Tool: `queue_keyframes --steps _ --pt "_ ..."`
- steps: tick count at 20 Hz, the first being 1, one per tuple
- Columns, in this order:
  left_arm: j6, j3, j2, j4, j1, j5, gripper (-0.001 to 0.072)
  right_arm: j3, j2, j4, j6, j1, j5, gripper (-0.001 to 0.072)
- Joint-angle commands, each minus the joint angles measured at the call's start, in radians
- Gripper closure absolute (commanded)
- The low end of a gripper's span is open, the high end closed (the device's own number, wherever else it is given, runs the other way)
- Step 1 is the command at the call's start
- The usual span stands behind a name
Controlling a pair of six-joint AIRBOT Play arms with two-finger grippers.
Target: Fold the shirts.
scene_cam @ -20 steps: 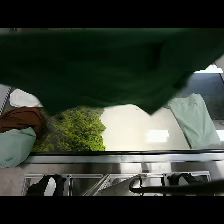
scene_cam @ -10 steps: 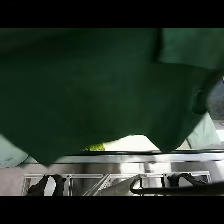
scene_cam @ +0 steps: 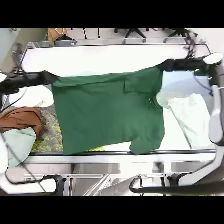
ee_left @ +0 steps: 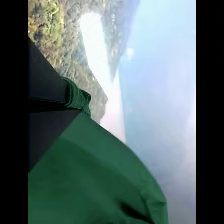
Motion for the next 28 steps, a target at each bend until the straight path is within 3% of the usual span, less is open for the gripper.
queue_keyframes --steps 1,5,9,18,19,20,21,25,28 --pt "0.005 0.114 -0.257 -0.002 -0.024 0.008 0.0692 -0.003 -0.146 -0.016 -0.004 0.025 -0.098 0.0698" --pt "-0.024 0.210 -0.388 0.080 -0.024 -0.009 0.0693 -0.008 -0.183 -0.264 0.098 0.025 -0.071 0.0698" --pt "-0.067 0.220 -0.445 0.201 -0.024 -0.005 0.0692 -0.055 -0.187 -0.389 0.137 0.025 -0.038 0.0698" --pt "-0.048 0.237 -0.489 0.208 -0.049 -0.027 0.0685 -0.080 -0.181 -0.391 0.149 0.050 -0.013 0.0690" --pt "-0.055 0.260 -0.489 0.208 -0.047 -0.069 0.0517 -0.079 -0.169 -0.392 0.157 0.050 -0.002 0.0566" --pt "-0.092 0.294 -0.489 0.209 -0.039 -0.117 0.0253 -0.076 -0.150 -0.392 0.161 0.050 0.014 0.0399" --pt "-0.140 0.335 -0.489 0.209 -0.027 -0.178 0.0228 -0.076 -0.116 -0.396 0.183 0.048 0.031 0.0337" --pt "-0.327 0.472 -0.465 0.213 0.049 -0.483 0.0228 -0.078 0.057 -0.478 0.340 0.008 0.148 0.0336" --pt "-0.383 0.334 -0.361 0.290 0.099 -0.584 0.0228 -0.182 0.165 -0.492 0.401 -0.044 0.293 0.0338"
